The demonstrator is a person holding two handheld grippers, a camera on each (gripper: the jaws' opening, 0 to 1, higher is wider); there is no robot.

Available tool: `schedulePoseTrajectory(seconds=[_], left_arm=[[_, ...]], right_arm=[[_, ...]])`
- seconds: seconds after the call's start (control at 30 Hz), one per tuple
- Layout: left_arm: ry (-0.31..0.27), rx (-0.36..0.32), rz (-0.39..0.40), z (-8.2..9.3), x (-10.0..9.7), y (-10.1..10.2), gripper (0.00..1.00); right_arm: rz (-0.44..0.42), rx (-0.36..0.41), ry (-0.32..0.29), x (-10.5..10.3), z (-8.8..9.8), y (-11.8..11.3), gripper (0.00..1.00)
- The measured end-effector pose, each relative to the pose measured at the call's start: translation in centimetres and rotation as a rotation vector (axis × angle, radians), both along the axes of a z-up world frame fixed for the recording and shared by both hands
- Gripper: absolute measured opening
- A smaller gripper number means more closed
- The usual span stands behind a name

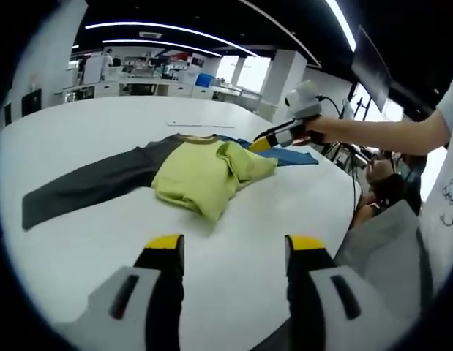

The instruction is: Fold the garment on the visible template until the final outline fits inside the template.

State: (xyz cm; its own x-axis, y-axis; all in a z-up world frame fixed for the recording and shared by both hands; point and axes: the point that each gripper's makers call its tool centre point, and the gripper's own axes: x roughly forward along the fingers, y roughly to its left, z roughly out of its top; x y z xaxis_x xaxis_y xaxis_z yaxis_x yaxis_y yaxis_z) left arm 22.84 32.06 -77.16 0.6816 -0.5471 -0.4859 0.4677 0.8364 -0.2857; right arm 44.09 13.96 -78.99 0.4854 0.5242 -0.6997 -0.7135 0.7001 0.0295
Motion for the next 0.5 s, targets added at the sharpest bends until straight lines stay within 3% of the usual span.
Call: schedulePoseTrajectory(seconds=[0.23,0.5], left_arm=[[0.001,0.018,-0.019,-0.4,0.2,-0.4,0.51],[0.009,0.021,-0.044,-0.6,0.6,-0.9,0.52]], right_arm=[[0.031,0.056,-0.009,-2.0,0.8,0.8,0.67],[0.049,0.088,0.019,-4.0,0.4,1.6,0.62]])
